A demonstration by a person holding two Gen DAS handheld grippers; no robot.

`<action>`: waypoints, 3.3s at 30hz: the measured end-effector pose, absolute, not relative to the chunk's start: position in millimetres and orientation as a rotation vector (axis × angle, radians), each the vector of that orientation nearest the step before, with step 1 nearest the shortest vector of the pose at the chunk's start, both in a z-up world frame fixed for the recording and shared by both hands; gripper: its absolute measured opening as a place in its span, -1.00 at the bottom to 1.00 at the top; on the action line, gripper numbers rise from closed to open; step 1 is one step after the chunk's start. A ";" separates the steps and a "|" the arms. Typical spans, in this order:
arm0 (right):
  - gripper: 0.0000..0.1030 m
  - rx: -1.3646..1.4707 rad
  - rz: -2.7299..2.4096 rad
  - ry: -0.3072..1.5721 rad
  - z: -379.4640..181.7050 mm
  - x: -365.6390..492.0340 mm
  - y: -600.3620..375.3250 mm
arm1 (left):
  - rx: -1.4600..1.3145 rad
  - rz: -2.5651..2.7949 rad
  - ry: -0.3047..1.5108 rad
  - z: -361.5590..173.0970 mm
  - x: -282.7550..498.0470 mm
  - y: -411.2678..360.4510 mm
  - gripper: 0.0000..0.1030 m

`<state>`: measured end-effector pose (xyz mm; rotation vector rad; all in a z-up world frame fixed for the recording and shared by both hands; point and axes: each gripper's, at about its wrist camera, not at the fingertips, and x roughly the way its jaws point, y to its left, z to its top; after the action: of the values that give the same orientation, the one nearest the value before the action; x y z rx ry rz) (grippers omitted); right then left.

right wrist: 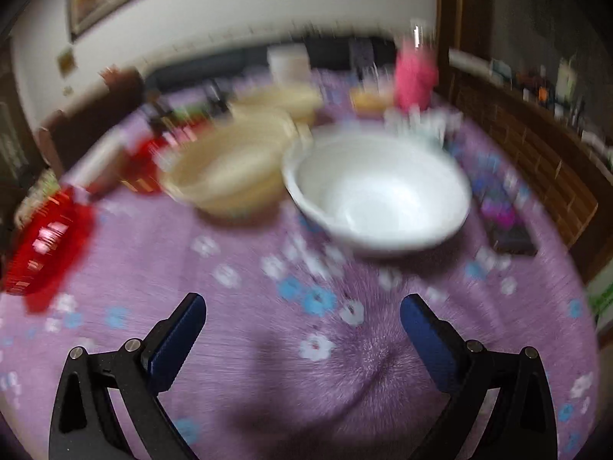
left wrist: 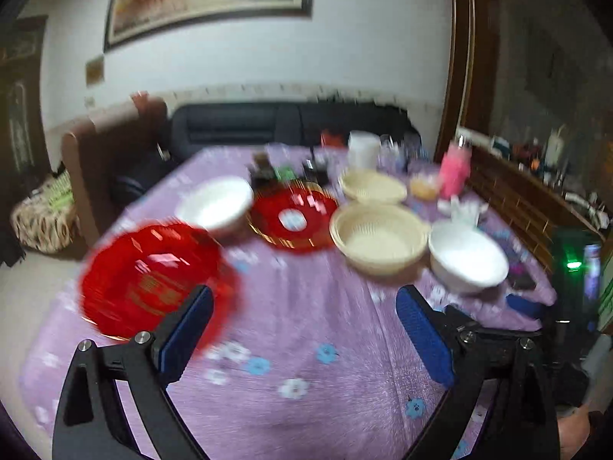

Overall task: Organize plates and bowls
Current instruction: 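Swing both grippers toward the large red scalloped plate at the table edge, then grasp the rim of the large red plate with both grippers and lift, then lower the red plate onto the cloth and open both grippers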

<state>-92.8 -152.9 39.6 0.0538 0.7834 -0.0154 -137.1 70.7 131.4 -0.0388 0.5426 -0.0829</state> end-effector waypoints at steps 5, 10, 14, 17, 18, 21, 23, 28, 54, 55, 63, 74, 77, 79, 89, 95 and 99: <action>0.99 0.015 0.014 0.409 157.6 -158.6 -130.5 | -0.044 -0.116 0.433 202.9 -185.0 109.5 0.87; 0.99 -0.024 0.108 0.195 285.6 -202.6 -108.1 | -0.005 -0.080 0.276 307.0 -234.3 151.9 0.89; 0.99 -0.039 0.143 0.066 385.8 -219.7 -93.2 | 0.073 0.034 0.206 389.6 -248.6 174.4 1.00; 0.99 -0.042 0.161 0.025 445.1 -214.5 -78.4 | 0.090 0.078 0.205 426.8 -246.0 191.1 1.00; 0.99 -0.040 0.161 0.018 453.2 -212.4 -76.1 | 0.085 0.081 0.222 434.8 -239.2 198.2 1.00; 0.99 -0.021 0.192 0.050 459.2 -189.5 -65.5 | 0.051 0.048 0.285 426.2 -208.9 216.8 1.00; 0.99 -0.021 0.241 0.205 427.7 -146.3 -51.8 | 0.024 0.025 0.347 394.4 -177.5 227.0 1.00; 0.99 0.001 0.329 0.521 281.5 -55.3 -23.3 | -0.099 -0.027 0.619 268.5 -92.0 252.0 1.00; -0.62 0.011 0.523 1.084 3.4 67.3 110.3 | -0.376 0.063 1.070 18.3 21.3 321.1 -0.20; -0.62 -0.016 0.510 1.063 7.1 62.7 109.7 | -0.382 0.063 1.066 21.8 17.1 320.0 -0.20; -0.62 -0.023 0.547 1.021 27.2 25.0 99.0 | -0.363 0.085 1.011 42.7 -21.9 308.1 -0.20; -0.60 -0.045 0.507 1.005 14.0 -1.0 83.3 | -0.304 0.133 1.059 22.7 -30.5 284.1 -0.20; -0.36 -0.010 0.517 1.002 17.6 -1.5 72.6 | -0.320 0.129 1.034 36.1 -39.8 286.9 -0.06; 0.14 0.026 0.520 0.986 25.4 -3.9 61.9 | -0.305 0.139 0.994 52.6 -52.9 288.3 0.23; 0.47 0.080 0.456 0.896 60.5 -24.7 -8.3 | -0.286 0.017 0.888 128.7 -94.9 275.7 0.47; 0.46 0.068 0.368 0.829 89.4 -33.2 -68.9 | -0.283 -0.100 0.822 180.9 -116.7 250.1 0.55; 0.46 0.080 0.308 0.752 131.2 -49.2 -116.7 | -0.277 -0.166 0.768 221.8 -138.2 235.3 0.58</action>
<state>-49.2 -116.7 131.2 0.0804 0.7522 0.3079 -138.2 235.3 221.8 -0.2769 0.7681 -0.1657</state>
